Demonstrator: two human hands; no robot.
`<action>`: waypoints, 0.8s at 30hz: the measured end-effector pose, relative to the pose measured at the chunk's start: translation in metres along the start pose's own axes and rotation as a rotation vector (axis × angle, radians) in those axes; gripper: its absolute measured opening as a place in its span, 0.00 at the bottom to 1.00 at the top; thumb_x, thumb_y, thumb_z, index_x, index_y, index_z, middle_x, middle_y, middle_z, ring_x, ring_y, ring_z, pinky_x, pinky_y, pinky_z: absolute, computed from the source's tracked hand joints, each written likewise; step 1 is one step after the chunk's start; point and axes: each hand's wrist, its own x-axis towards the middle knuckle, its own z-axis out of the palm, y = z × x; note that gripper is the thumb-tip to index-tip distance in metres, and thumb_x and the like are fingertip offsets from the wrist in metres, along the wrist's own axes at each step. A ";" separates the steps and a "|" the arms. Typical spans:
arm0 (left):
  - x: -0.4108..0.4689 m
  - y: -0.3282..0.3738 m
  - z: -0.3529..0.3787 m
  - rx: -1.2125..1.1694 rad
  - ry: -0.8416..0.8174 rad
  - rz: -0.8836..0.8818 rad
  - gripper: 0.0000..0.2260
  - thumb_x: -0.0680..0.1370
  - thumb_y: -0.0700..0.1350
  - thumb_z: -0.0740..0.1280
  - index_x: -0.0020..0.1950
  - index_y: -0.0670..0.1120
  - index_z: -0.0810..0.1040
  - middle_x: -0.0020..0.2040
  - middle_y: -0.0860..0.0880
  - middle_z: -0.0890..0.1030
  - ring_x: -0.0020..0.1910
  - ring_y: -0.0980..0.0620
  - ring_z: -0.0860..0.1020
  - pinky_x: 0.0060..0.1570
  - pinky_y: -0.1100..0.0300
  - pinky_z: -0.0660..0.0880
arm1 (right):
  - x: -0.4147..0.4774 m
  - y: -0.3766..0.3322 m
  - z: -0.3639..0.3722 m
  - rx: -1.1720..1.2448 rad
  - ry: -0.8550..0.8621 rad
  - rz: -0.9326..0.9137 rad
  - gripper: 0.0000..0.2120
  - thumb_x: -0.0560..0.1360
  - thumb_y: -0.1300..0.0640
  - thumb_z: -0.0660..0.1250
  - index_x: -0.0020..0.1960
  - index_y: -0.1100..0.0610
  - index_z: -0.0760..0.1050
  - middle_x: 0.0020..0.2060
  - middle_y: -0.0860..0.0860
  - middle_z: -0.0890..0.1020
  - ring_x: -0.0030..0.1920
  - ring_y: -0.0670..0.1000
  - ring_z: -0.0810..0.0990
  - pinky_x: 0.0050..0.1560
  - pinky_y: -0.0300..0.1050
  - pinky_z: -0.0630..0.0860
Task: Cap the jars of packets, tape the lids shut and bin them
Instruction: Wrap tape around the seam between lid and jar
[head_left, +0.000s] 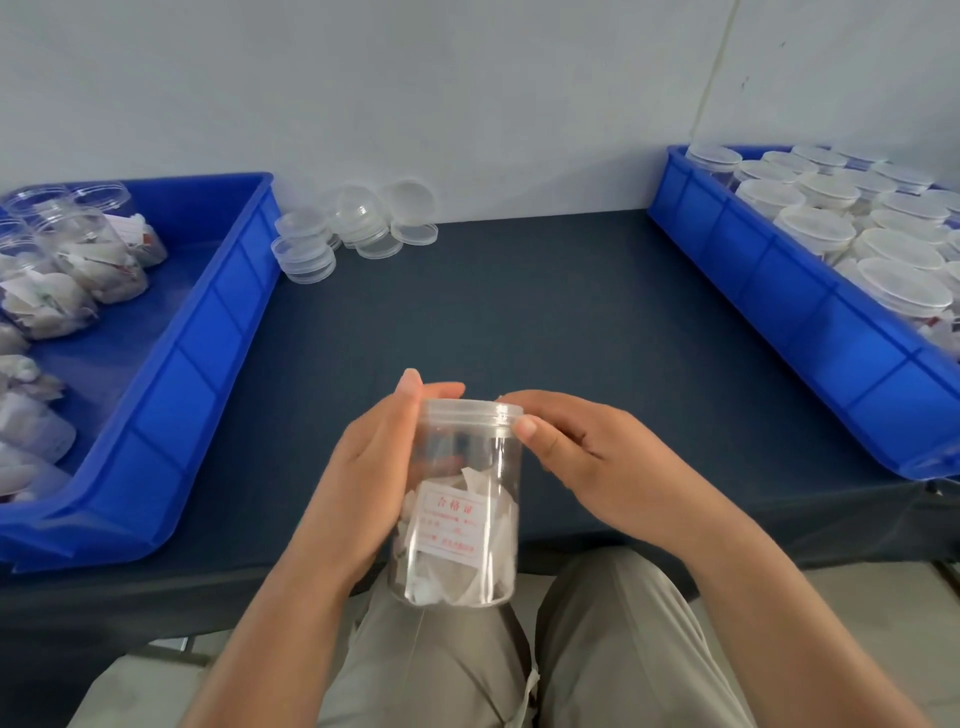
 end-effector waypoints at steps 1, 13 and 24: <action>0.001 0.001 -0.001 0.004 0.042 0.017 0.24 0.79 0.74 0.57 0.65 0.65 0.82 0.60 0.56 0.87 0.56 0.54 0.87 0.55 0.54 0.82 | -0.001 0.000 0.001 -0.015 0.012 0.000 0.26 0.78 0.23 0.49 0.66 0.30 0.74 0.52 0.36 0.83 0.49 0.43 0.81 0.48 0.37 0.78; 0.003 0.000 0.002 0.197 0.027 0.027 0.41 0.57 0.74 0.79 0.69 0.74 0.71 0.59 0.68 0.81 0.57 0.65 0.82 0.45 0.66 0.81 | -0.004 -0.009 0.010 -0.008 0.102 -0.037 0.27 0.74 0.25 0.61 0.71 0.32 0.67 0.44 0.34 0.79 0.40 0.39 0.77 0.43 0.30 0.72; 0.009 -0.004 -0.014 0.074 0.077 0.076 0.36 0.62 0.64 0.81 0.69 0.71 0.75 0.60 0.56 0.85 0.59 0.49 0.85 0.58 0.41 0.83 | -0.013 -0.016 -0.020 -0.271 -0.129 -0.175 0.11 0.84 0.36 0.58 0.62 0.36 0.75 0.50 0.36 0.79 0.54 0.41 0.78 0.50 0.33 0.72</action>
